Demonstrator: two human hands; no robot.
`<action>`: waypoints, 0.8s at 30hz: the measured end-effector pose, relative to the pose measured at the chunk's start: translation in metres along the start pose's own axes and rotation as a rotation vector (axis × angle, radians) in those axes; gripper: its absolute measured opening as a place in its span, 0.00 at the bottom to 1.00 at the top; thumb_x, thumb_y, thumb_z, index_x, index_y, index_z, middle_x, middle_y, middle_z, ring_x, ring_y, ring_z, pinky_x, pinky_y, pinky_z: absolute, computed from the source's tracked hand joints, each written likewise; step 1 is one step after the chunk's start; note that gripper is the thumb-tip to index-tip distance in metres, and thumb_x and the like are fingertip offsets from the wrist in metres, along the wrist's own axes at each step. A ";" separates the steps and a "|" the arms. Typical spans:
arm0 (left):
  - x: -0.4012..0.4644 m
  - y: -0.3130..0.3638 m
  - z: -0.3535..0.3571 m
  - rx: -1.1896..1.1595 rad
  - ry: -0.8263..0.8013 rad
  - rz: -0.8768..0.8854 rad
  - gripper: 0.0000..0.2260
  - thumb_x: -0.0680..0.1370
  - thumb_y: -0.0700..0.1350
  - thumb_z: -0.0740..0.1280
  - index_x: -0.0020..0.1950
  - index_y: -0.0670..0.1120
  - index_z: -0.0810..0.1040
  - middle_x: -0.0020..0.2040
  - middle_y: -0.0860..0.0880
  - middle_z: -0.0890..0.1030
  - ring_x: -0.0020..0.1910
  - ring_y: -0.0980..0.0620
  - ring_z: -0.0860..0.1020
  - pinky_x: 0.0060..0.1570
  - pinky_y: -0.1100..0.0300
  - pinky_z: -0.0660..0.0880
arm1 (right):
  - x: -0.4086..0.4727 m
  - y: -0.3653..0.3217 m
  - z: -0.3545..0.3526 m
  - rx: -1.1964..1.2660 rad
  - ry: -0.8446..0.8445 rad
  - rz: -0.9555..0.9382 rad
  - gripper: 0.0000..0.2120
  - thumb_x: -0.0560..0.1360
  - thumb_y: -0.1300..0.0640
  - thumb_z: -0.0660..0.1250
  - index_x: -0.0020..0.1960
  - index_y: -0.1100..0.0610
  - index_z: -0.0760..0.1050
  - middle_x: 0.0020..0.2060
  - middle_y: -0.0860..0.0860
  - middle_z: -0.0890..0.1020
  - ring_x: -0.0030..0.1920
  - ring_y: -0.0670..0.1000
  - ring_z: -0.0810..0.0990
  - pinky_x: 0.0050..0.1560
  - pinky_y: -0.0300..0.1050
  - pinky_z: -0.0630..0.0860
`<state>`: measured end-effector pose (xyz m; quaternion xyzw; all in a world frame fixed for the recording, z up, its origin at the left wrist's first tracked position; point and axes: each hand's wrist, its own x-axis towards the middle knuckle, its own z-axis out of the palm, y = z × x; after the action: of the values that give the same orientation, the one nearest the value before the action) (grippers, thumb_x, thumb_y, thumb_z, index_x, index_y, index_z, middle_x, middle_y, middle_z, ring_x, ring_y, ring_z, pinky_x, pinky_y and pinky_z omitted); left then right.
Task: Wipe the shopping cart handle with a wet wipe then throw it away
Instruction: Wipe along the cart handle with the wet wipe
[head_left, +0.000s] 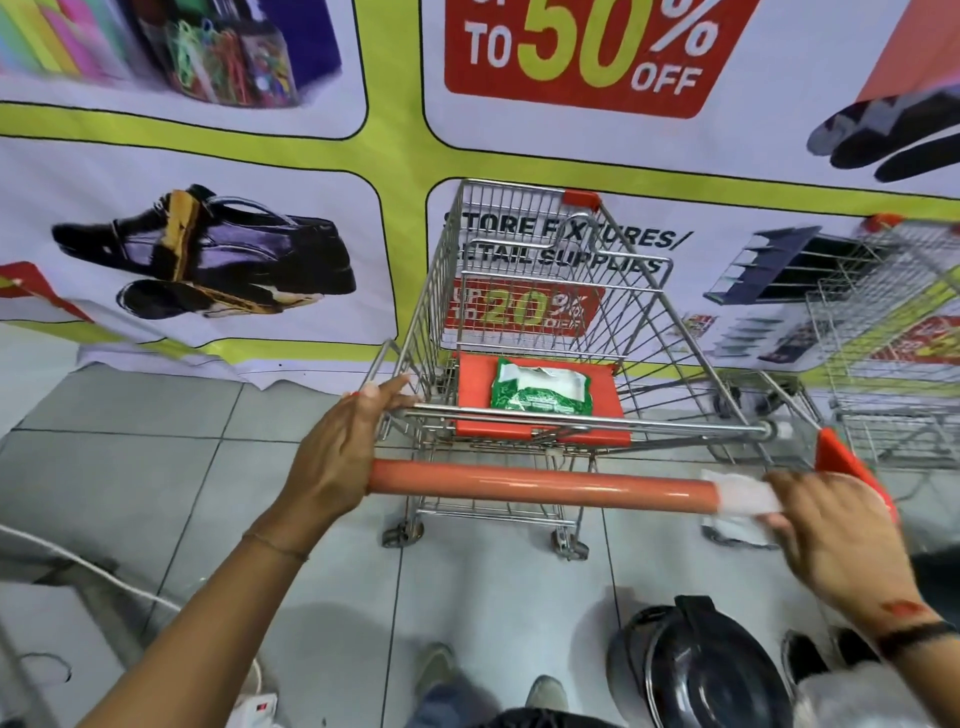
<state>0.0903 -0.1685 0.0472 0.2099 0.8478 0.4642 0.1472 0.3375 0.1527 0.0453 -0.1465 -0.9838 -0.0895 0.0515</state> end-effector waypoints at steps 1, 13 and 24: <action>0.000 0.000 0.001 -0.008 0.002 -0.001 0.23 0.73 0.60 0.38 0.61 0.65 0.67 0.59 0.54 0.79 0.61 0.49 0.71 0.63 0.47 0.66 | -0.005 0.010 0.001 -0.002 -0.005 0.025 0.34 0.78 0.43 0.40 0.47 0.66 0.76 0.34 0.63 0.81 0.33 0.64 0.79 0.38 0.56 0.76; 0.005 -0.001 0.000 -0.265 -0.065 -0.083 0.26 0.69 0.67 0.40 0.55 0.67 0.71 0.57 0.53 0.80 0.64 0.53 0.71 0.68 0.46 0.62 | 0.070 -0.228 -0.016 0.128 0.225 -0.252 0.17 0.72 0.48 0.53 0.54 0.56 0.72 0.40 0.50 0.83 0.34 0.52 0.79 0.38 0.41 0.75; -0.002 -0.002 -0.007 -0.014 -0.023 -0.005 0.22 0.73 0.63 0.37 0.57 0.70 0.67 0.57 0.56 0.79 0.58 0.53 0.73 0.55 0.53 0.69 | 0.092 -0.234 -0.027 0.040 0.186 -0.441 0.19 0.71 0.39 0.56 0.44 0.51 0.78 0.32 0.46 0.82 0.28 0.46 0.79 0.28 0.36 0.72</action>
<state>0.0890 -0.1754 0.0491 0.2122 0.8432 0.4674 0.1596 0.1828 -0.0468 0.0453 0.0820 -0.9846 -0.0920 0.1242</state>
